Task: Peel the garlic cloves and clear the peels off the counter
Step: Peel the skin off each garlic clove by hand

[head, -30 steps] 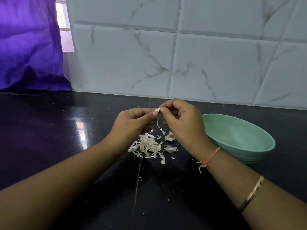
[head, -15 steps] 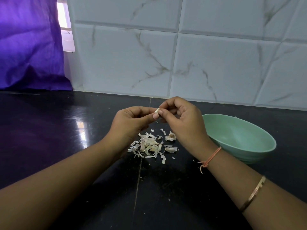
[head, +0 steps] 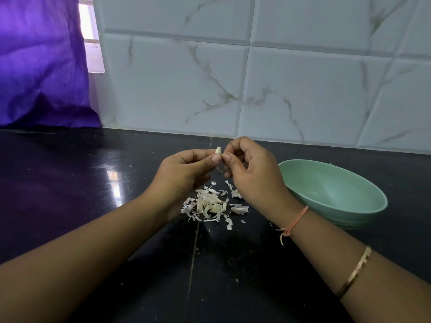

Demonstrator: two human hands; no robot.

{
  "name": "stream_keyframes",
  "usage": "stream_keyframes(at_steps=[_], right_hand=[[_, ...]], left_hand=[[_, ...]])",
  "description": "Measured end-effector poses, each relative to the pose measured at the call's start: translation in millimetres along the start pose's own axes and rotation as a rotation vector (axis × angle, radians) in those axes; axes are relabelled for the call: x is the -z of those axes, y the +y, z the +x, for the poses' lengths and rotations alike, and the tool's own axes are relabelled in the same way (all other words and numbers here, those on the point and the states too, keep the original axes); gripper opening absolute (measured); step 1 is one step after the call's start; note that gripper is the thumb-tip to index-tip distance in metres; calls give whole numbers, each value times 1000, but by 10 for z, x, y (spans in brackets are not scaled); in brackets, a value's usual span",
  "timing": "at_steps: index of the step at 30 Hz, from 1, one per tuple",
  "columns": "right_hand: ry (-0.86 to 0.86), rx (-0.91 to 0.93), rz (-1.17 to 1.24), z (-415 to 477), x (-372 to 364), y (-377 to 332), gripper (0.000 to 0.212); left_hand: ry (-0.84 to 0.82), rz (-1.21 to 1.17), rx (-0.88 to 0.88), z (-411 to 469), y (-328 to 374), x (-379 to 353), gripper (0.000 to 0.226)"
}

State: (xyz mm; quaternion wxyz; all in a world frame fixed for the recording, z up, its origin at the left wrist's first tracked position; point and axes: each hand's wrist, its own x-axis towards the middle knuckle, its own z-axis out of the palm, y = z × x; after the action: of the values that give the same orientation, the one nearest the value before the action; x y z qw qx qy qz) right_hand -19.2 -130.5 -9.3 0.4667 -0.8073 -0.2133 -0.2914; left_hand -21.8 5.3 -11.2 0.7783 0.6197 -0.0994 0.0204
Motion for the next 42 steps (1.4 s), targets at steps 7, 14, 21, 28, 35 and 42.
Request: stream_keyframes(at_steps=[7,14,21,28,35,42], right_hand=[[-32,18,-13,-11,-22,-34,9],[-74,26,-69,-34,-14,-63,6],[-77,-12,-53,-37,-13,-65,10],[-60,-99,-18,-38,-36,-2,21],[43,-154,35,-23,-7,7,22],[31,-148,155,-17,-18,-28,8]], left_hand=[[-81,-309,231,38,21,32,24],[-63,-406,244,75,31,66,11],[44,-437,189,118,44,87,11],[30,-385,182,122,17,90,15],[-39,-259,106,96,-28,27,17],[-64,-188,21,73,-41,10,10]])
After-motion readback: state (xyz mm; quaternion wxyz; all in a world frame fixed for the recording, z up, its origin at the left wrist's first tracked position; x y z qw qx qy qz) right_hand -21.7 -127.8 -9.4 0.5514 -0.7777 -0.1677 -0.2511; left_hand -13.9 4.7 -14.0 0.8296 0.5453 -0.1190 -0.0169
